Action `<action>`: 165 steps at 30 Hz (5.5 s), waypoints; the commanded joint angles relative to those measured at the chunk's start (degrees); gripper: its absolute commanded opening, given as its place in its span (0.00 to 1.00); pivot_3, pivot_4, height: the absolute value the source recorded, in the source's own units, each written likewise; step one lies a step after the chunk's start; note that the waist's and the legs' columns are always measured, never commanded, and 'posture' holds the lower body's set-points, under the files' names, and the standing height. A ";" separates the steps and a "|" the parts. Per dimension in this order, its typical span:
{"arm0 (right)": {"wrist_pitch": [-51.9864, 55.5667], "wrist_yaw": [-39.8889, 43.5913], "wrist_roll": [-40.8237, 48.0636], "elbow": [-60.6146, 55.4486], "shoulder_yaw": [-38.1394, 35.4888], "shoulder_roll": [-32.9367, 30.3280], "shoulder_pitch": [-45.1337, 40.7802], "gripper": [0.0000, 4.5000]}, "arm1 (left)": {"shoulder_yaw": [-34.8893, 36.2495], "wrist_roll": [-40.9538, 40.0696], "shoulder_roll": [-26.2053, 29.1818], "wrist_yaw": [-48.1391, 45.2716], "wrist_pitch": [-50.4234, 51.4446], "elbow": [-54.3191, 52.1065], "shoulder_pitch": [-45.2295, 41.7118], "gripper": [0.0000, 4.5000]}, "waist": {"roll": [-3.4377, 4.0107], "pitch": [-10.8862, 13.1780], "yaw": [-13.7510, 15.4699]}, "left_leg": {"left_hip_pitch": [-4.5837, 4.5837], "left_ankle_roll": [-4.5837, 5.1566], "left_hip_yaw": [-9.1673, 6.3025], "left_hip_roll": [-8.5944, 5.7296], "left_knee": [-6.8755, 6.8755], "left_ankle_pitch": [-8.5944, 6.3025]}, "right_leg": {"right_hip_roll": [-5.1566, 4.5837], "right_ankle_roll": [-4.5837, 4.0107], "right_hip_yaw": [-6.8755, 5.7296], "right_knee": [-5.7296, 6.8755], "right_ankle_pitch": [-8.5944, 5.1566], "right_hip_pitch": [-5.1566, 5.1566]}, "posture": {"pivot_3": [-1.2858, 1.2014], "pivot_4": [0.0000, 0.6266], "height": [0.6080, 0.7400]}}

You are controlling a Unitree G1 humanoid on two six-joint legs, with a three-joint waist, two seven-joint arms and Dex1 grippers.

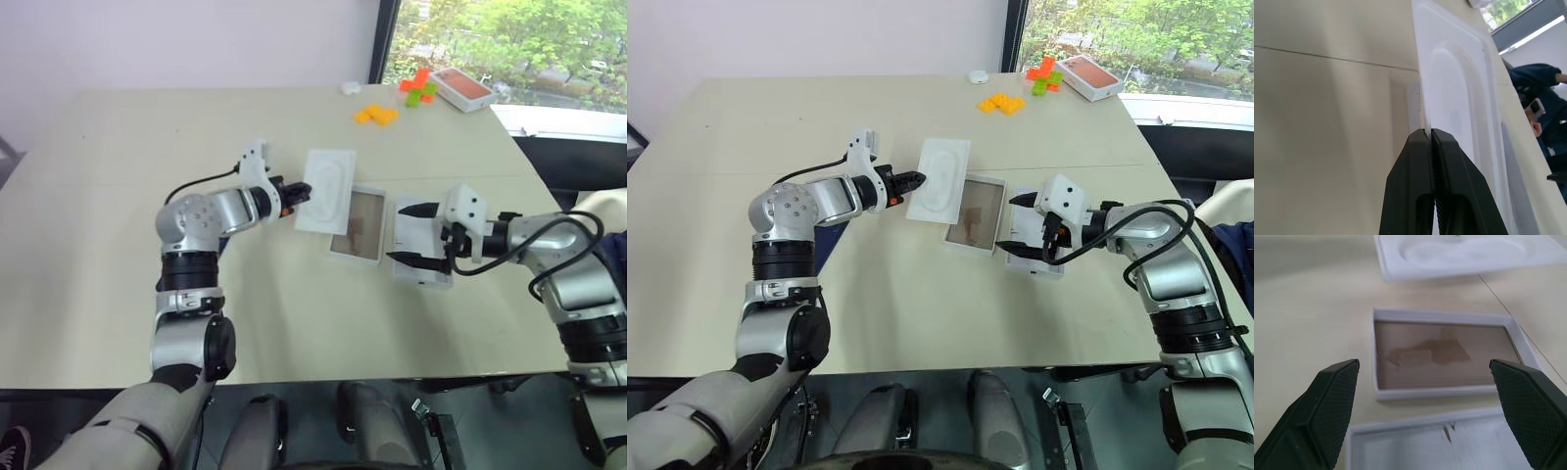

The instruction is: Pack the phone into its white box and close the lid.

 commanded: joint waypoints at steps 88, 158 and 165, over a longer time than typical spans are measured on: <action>4.04 6.97 4.96 0.33 -0.30 4.60 -6.04 0.64 | 8.10 -0.61 -12.30 18.67 25.38 -39.03 16.01 0.00 | -0.06 0.02 0.31 | 0.02 -0.30 -0.12 -0.01 -0.22 0.17 | -0.08 -0.03 -0.01 -0.06 0.00 0.02 | 0.52 0.24 1.00; 2.36 -14.05 -12.87 3.73 14.25 21.70 -14.57 0.02 | -0.40 -0.72 32.00 -36.43 -33.67 -41.48 43.32 1.00 | 0.01 -0.01 0.39 | -0.07 -0.42 -0.05 0.09 -0.28 0.26 | -0.07 -0.46 -0.02 -0.09 -0.18 -0.15 | 0.52 0.24 1.00; 0.52 -11.56 -16.04 3.19 19.11 21.80 -13.60 0.02 | -0.04 -0.03 31.47 -36.63 -39.16 -41.09 43.90 1.00 | 0.01 -0.01 0.05 | -0.05 -0.25 -0.05 0.11 -0.29 0.16 | -0.08 -0.25 -0.05 -0.04 -0.06 -0.15 | 0.52 0.24 1.00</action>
